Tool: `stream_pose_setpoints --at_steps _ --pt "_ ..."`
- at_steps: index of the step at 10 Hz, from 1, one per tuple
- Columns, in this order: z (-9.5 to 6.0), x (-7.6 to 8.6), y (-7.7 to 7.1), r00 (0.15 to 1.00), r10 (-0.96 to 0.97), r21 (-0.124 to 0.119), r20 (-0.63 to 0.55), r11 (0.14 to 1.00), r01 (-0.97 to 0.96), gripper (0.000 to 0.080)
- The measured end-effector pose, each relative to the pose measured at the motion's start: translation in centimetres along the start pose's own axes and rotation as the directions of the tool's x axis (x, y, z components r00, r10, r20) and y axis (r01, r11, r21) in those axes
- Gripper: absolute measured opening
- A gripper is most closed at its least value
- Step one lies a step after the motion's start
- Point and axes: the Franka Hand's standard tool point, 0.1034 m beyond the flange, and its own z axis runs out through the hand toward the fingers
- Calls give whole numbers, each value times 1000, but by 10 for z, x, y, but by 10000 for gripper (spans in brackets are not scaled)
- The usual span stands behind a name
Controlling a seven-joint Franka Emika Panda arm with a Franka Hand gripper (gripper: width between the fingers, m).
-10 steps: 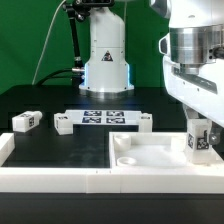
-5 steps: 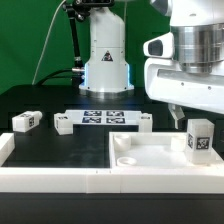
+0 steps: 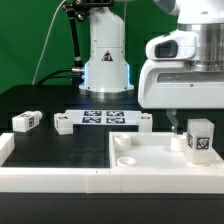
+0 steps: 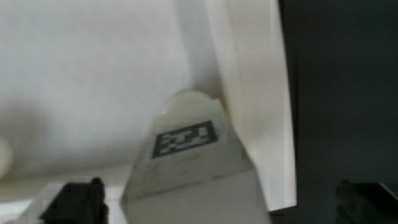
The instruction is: Assemble one leg
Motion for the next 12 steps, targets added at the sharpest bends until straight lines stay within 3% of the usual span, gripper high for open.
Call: stream_pose_setpoints --at_steps 2,3,4,6,7,8,10,12 --pt "0 2 8 988 -156 0 0 988 156 649" --pt "0 2 8 987 -159 0 0 987 159 534" --pt "0 2 8 987 -158 0 0 987 158 367" --pt "0 2 8 989 -146 1 0 989 146 367" --pt "0 2 8 991 -130 0 0 991 130 291" --pt "0 2 8 991 -130 0 1 991 130 291" --pt "1 1 8 991 133 21 0 991 -133 291" --pt "2 1 10 938 348 38 -1 937 -347 291"
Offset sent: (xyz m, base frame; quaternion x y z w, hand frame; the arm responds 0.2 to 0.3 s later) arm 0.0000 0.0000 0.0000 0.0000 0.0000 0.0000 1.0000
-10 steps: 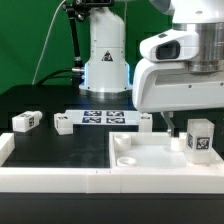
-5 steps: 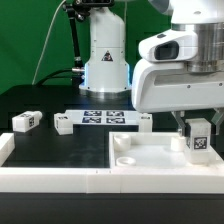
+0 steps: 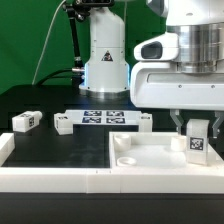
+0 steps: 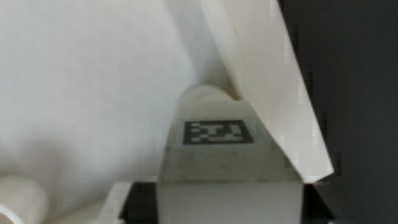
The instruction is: Assemble one leg
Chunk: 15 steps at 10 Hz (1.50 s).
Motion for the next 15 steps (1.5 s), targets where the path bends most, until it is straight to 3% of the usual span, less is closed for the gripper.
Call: stream_pose_setpoints --at_steps 3,6,8,9,10,12,13,14,15 --pt "0 1 1 926 377 10 9 926 -377 292" --pt "1 0 1 725 689 4 6 725 -689 292" --pt "1 0 1 614 789 3 4 614 -789 292" --pt "1 0 1 515 857 3 12 515 -857 292" --pt "1 0 1 483 876 3 13 483 -876 292" --pt "2 0 1 525 851 3 13 525 -851 298" --pt "2 -1 0 526 851 3 14 526 -851 490" --pt "0 0 0 562 827 0 15 562 -827 596" --pt "0 1 -1 676 737 11 11 676 -737 596"
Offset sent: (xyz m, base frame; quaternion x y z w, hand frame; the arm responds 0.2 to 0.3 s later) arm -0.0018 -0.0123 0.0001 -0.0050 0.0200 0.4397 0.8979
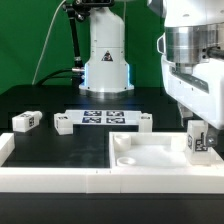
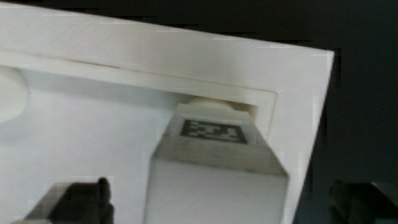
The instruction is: Assemble one leg
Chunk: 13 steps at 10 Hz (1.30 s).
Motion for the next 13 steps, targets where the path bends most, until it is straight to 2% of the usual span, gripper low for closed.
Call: stream_pose_setpoints --at_steps 1,3,4,6,7,10,11,12,13 --pt "1 1 -1 989 -148 13 -9 989 148 641" --pt "1 -9 -3 935 -353 6 -14 935 353 647" --pt "1 -11 -4 880 -475 1 -18 880 475 649" --pt "0 -14 -4 766 -642 -2 -18 767 642 649" --pt "1 -15 -4 689 -724 -15 -24 690 724 649" --pt "2 -9 -2 423 -906 -44 -23 423 905 649" --pt "2 -5 -1 293 -956 -51 -17 294 955 649" --pt "1 -4 -1 266 -964 -53 -16 267 962 649" --pt "2 -4 -1 277 -961 -52 -16 277 959 649"
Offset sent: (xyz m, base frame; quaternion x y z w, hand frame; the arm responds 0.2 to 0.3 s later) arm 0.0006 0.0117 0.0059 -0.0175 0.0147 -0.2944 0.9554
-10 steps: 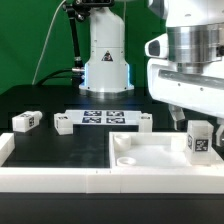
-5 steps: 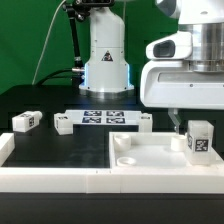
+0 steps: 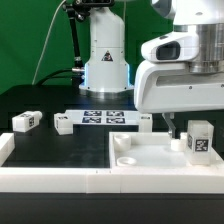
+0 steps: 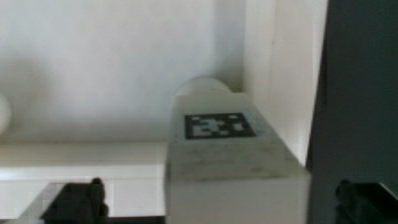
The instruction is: Assemble one leg
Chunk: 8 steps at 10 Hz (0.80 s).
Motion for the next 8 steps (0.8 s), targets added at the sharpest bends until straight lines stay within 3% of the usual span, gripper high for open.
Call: stream_pose_setpoints --at_steps 3,5,8 --pt "0 0 0 1000 0 0 0 1000 0 289" --pt "0 0 1 998 67 4 1 998 -67 290" --pt "1 0 5 888 459 23 6 888 -459 290"
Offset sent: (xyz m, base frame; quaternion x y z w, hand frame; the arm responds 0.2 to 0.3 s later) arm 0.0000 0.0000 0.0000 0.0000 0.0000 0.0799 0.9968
